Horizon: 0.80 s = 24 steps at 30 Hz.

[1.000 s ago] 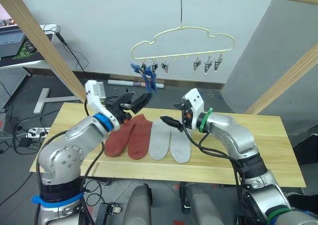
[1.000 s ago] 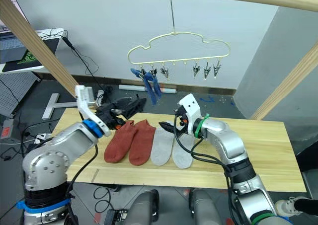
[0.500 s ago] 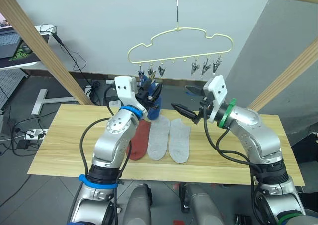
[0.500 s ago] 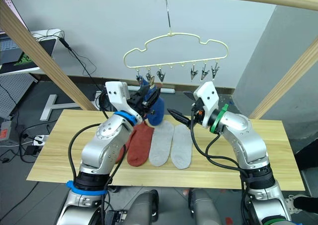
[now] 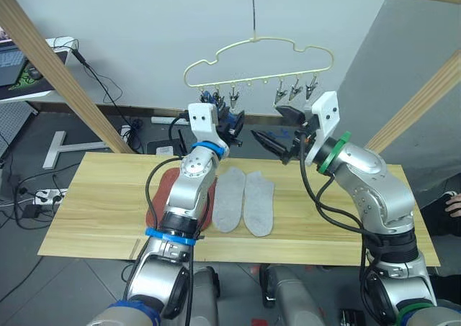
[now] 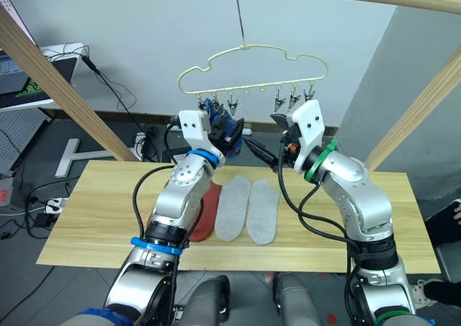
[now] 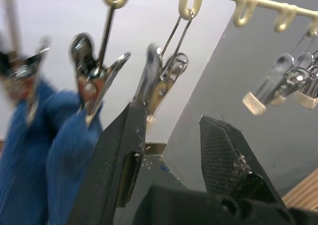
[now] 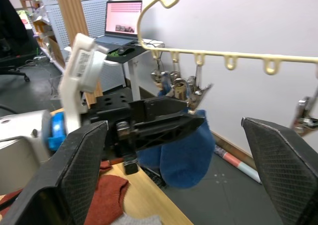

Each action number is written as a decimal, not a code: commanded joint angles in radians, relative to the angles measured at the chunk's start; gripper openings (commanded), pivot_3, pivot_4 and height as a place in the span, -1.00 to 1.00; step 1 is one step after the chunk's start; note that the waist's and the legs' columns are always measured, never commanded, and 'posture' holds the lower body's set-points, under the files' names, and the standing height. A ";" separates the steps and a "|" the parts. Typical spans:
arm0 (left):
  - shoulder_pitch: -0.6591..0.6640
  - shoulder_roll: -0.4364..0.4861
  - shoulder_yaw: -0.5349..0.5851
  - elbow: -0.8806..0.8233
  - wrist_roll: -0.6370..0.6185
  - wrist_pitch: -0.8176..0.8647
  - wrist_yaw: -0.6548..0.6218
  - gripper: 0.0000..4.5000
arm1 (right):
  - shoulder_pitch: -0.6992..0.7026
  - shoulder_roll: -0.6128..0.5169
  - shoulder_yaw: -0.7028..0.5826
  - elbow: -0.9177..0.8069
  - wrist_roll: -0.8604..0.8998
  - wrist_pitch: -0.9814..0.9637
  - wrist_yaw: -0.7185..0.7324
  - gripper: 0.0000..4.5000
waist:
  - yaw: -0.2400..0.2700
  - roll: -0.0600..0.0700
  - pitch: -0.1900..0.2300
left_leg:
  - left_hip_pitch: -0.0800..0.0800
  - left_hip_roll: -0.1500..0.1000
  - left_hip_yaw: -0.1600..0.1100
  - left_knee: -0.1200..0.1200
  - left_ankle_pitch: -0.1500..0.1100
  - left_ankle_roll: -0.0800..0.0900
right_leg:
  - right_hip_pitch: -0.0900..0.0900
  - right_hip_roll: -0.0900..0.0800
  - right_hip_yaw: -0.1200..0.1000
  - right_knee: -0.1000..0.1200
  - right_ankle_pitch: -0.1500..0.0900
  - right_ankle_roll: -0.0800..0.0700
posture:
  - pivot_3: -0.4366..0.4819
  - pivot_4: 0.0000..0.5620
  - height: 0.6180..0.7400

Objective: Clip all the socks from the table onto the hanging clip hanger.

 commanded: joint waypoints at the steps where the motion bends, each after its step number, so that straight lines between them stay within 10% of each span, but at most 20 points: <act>1: -0.051 -0.016 0.007 0.044 0.031 -0.068 0.001 -0.10 | -0.025 -0.012 -0.029 -0.039 0.016 -0.002 -0.012 1.00 | -0.001 0.000 0.000 | 0.000 0.000 0.000 0.000 0.000 0.000 | 0.000 0.000 0.000 0.000 0.000 0.000 | -0.25 -0.05 1.00; 24: -0.095 -0.010 0.007 0.099 0.150 -0.159 0.030 -0.10 | -0.029 -0.019 -0.025 -0.032 0.016 -0.010 -0.033 1.00 | -0.015 0.000 0.000 | 0.001 0.000 0.002 0.000 0.000 0.000 | 0.000 0.000 0.000 0.001 0.000 0.000 | -0.26 -0.02 1.00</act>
